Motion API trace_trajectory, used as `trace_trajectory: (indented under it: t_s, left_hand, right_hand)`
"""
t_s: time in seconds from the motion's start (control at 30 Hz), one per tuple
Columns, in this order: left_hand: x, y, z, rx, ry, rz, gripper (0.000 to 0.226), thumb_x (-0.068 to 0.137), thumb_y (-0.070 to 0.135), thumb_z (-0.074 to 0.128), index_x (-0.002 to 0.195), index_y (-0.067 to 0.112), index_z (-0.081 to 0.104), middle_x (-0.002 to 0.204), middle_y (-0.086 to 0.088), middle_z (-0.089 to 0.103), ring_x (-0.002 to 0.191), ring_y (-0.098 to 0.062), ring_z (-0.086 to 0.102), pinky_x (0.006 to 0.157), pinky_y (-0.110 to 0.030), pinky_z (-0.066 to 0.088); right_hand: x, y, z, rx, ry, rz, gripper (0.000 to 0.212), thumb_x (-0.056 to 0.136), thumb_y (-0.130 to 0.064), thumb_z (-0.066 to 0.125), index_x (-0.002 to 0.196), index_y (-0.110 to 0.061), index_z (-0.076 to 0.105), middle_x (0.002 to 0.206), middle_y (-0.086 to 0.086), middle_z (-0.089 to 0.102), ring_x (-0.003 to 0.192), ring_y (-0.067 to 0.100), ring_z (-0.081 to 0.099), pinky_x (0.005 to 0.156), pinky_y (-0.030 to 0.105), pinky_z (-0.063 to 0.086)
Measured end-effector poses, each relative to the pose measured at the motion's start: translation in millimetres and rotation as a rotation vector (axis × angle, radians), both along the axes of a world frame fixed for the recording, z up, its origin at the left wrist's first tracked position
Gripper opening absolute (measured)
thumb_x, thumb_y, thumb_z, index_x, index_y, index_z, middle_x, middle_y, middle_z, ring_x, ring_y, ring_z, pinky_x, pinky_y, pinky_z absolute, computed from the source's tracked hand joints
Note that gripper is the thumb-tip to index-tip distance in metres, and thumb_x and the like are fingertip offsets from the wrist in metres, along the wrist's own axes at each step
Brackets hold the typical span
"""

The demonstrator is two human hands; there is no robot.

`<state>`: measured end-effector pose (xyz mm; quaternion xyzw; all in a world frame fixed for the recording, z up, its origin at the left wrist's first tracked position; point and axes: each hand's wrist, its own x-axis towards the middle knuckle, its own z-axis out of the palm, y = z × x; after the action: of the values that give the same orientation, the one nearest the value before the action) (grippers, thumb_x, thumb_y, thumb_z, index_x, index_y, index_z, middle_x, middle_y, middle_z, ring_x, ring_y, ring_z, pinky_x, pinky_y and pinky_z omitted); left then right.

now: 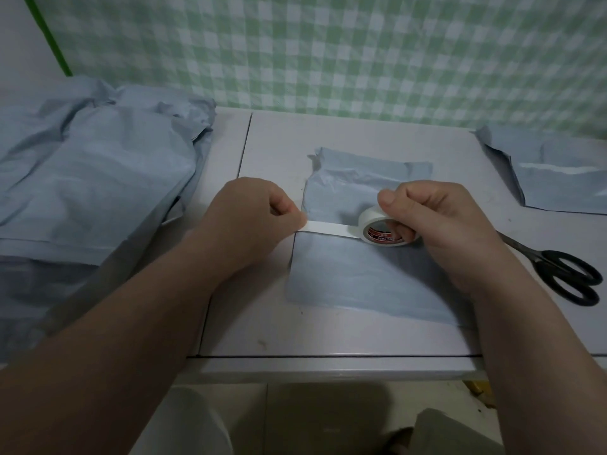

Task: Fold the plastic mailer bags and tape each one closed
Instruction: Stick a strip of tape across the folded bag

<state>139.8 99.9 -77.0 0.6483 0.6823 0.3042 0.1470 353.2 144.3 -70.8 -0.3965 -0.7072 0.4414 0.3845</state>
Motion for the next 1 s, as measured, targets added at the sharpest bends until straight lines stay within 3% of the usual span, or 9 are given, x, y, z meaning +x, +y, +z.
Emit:
trace_trajectory:
  t_s: [0.13,0.3,0.47,0.57,0.7,1.0]
  left_hand:
    - [1.4,-0.5,0.3,0.007,0.026,0.02,0.015,0.08,0.028,0.069,0.066,0.022,0.067,0.062,0.019,0.055,0.063,0.001,0.052,0.059,0.001,0.032]
    - [1.9,-0.5,-0.5,0.018,0.055,0.014,0.016,0.081,0.026,0.068,0.068,0.017,0.07,0.06,0.019,0.053,0.061,-0.002,0.05,0.063,-0.002,0.03]
    - [5.1,-1.8,1.0,0.024,0.068,0.001,0.017,0.083,0.024,0.064,0.071,0.014,0.07,0.06,0.021,0.049,0.061,0.0,0.046,0.068,-0.018,0.028]
    - [6.2,-2.8,0.8,0.008,0.085,0.011,0.016,0.085,0.025,0.063,0.072,0.017,0.068,0.063,0.019,0.049,0.067,-0.006,0.047,0.077,-0.021,0.025]
    - [4.3,-0.9,-6.7,0.022,0.128,0.035,0.026,0.082,0.03,0.062,0.058,0.034,0.052,0.074,0.011,0.057,0.091,-0.023,0.052,0.084,-0.033,0.04]
    - [6.5,-1.1,-13.7,0.072,0.175,0.059,0.019,0.08,0.034,0.062,0.065,0.031,0.05,0.078,0.006,0.057,0.087,-0.023,0.053,0.083,-0.041,0.043]
  right_hand:
    - [-1.2,0.7,0.3,-0.001,-0.021,-0.004,0.041,0.08,-0.04,0.06,0.046,-0.018,0.048,0.05,0.0,0.042,0.053,0.01,0.038,0.053,0.019,0.03]
    - [-3.0,2.1,0.4,-0.003,-0.024,-0.006,0.04,0.079,-0.041,0.061,0.046,-0.02,0.051,0.048,-0.005,0.043,0.052,0.008,0.038,0.051,0.016,0.031]
    - [-3.4,0.2,0.4,-0.003,-0.023,-0.004,0.039,0.079,-0.039,0.061,0.045,-0.021,0.051,0.047,-0.008,0.043,0.05,0.007,0.037,0.051,0.016,0.03]
    - [-4.4,0.2,0.2,-0.004,-0.02,-0.003,0.04,0.079,-0.038,0.061,0.046,-0.02,0.05,0.048,-0.007,0.041,0.051,0.007,0.036,0.051,0.016,0.03]
    - [-5.4,0.8,-0.5,-0.011,-0.024,0.007,0.04,0.08,-0.039,0.061,0.047,-0.02,0.048,0.049,-0.007,0.038,0.052,0.008,0.034,0.052,0.02,0.029]
    - [-6.5,0.0,-1.6,-0.031,-0.005,0.021,0.039,0.08,-0.037,0.062,0.049,-0.02,0.047,0.052,-0.006,0.038,0.054,0.009,0.034,0.053,0.02,0.029]
